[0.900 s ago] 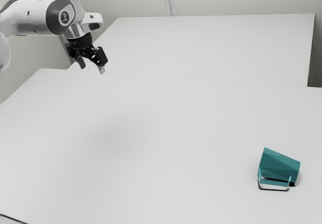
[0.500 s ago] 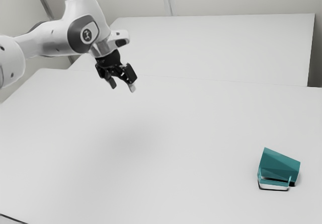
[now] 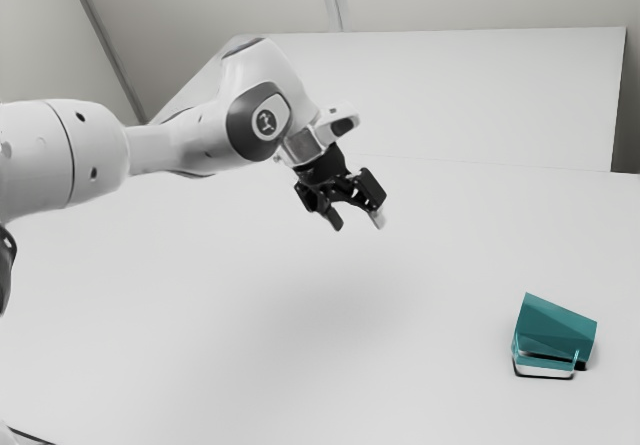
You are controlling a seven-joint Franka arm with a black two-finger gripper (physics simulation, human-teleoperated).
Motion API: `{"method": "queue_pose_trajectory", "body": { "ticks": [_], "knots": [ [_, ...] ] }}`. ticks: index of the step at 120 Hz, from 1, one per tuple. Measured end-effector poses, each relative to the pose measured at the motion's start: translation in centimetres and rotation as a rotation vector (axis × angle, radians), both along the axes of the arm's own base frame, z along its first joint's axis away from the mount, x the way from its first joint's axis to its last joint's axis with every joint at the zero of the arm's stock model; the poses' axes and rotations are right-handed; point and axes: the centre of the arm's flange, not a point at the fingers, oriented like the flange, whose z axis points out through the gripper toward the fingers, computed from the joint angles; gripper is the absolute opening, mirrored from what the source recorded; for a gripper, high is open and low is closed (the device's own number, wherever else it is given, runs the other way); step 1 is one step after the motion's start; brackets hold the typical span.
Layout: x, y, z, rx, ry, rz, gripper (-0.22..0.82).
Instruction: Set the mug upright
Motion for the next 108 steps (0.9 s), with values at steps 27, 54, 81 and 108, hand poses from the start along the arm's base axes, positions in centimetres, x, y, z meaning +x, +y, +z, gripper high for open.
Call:
{"method": "queue_pose_trajectory", "body": {
  "ticks": [27, 54, 81, 108],
  "knots": [
    [-1.4, -5.5, -3.9, -0.163, 0.094, 0.063, 0.60],
    [-3.7, -9.5, -6.1, -0.276, 0.132, 0.089, 0.60],
    [-4.7, -12.6, -9.6, -0.362, 0.165, 0.110, 0.60],
    [-3.9, -16.2, -11.3, -0.410, 0.134, 0.069, 0.60]
  ]
}}
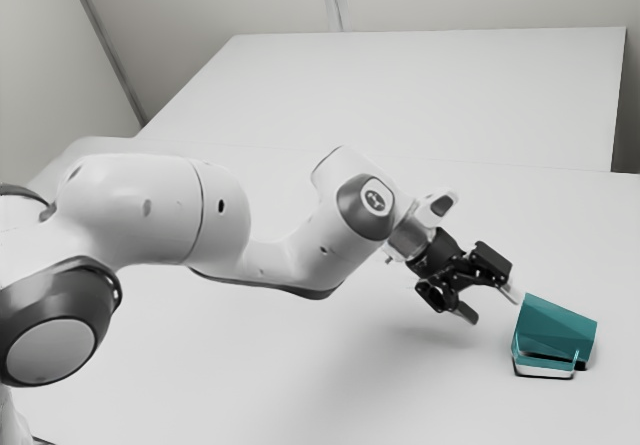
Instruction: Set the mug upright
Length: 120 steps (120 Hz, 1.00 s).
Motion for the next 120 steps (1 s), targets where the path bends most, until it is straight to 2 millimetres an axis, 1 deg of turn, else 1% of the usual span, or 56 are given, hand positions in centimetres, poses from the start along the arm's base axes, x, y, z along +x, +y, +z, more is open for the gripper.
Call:
{"method": "queue_pose_trajectory", "body": {
  "ticks": [15, 28, 37, 55, 72, 81, 95, 105, 120],
  "knots": [
    [0.8, -1.9, -0.1, -0.014, -0.041, -0.032, 0.60],
    [1.1, -2.6, -0.3, -0.020, -0.062, -0.051, 0.60],
    [0.9, -3.2, -0.8, -0.022, -0.068, -0.069, 0.60],
    [1.6, -4.5, -1.4, -0.025, -0.092, -0.096, 0.60],
    [2.6, -5.6, -1.4, -0.033, -0.123, -0.119, 0.59],
    [2.7, -6.0, -1.2, -0.039, -0.134, -0.131, 0.52],
    [2.2, -6.9, -1.5, -0.046, -0.134, -0.152, 0.40],
    [2.0, -7.1, -1.7, -0.048, -0.133, -0.159, 0.32],
    [2.1, -7.5, -1.2, -0.056, -0.145, -0.168, 0.09]
  ]
}}
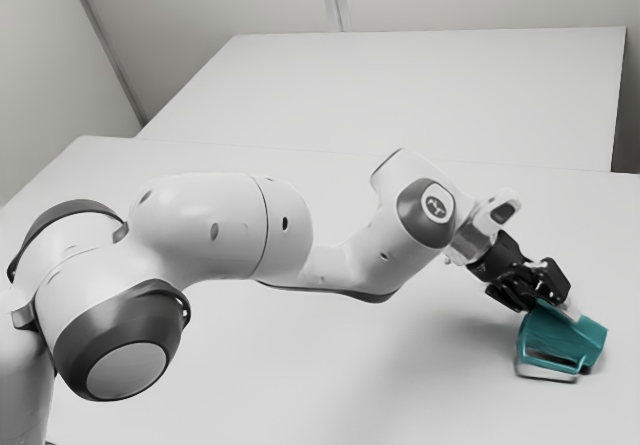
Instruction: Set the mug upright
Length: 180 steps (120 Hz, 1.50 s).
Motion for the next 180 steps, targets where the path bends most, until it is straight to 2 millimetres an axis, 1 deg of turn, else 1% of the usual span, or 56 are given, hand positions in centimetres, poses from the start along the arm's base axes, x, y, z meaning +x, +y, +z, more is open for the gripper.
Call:
{"method": "queue_pose_trajectory", "body": {
  "ticks": [11, 22, 45, 65, 80, 85, 96, 101, 109, 117, 123, 148, 162, 180],
  "knots": [
    [-0.1, -0.3, 0.1, -0.004, -0.003, -0.007, -0.02],
    [-0.2, -0.6, 0.3, -0.008, -0.008, -0.013, -0.08],
    [-0.7, -1.3, 0.6, -0.010, -0.012, -0.027, -0.13],
    [-1.3, -2.0, 1.4, -0.006, -0.027, -0.041, -0.16],
    [-1.2, -1.7, 3.4, 0.018, -0.065, -0.057, -0.17],
    [-1.0, -1.1, 4.3, 0.037, -0.087, -0.064, -0.17],
    [-0.4, 0.3, 7.0, 0.096, -0.155, -0.092, -0.17],
    [-0.4, 1.0, 7.7, 0.128, -0.177, -0.105, -0.17],
    [-0.4, 3.2, 8.5, 0.187, -0.200, -0.112, -0.17],
    [-0.1, 6.1, 9.3, 0.256, -0.226, -0.119, -0.17],
    [0.3, 8.1, 9.8, 0.316, -0.252, -0.128, -0.17],
    [2.4, 15.0, 11.1, 0.556, -0.325, -0.168, -0.18],
    [3.9, 20.3, 10.8, 0.676, -0.308, -0.155, -0.18],
    [5.1, 26.3, 9.2, 0.784, -0.244, -0.136, -0.18]
  ]
}}
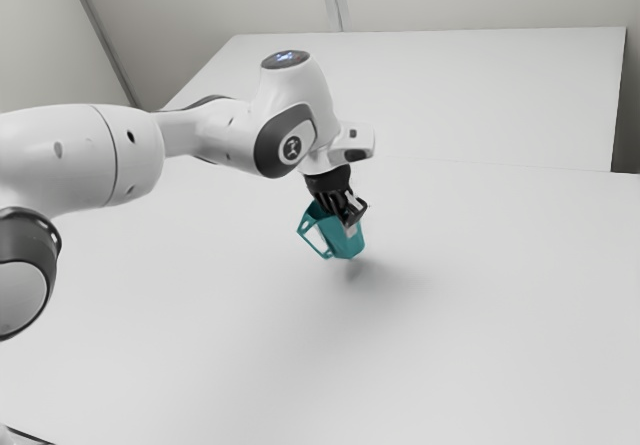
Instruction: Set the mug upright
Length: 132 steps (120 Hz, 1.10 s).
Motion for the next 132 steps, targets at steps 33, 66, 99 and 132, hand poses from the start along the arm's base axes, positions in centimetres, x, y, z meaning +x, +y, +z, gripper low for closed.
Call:
{"method": "queue_pose_trajectory", "body": {
  "ticks": [33, 66, 99, 132],
  "knots": [
    [0.8, 7.0, -1.7, 0.151, 0.059, 0.018, -0.18],
    [1.5, 12.4, -3.4, 0.133, 0.118, 0.083, -0.18],
    [1.5, 12.2, -5.1, 0.107, 0.152, 0.067, -0.17],
    [1.4, 12.1, -4.6, 0.087, 0.150, 0.042, 0.36]
  ]
}}
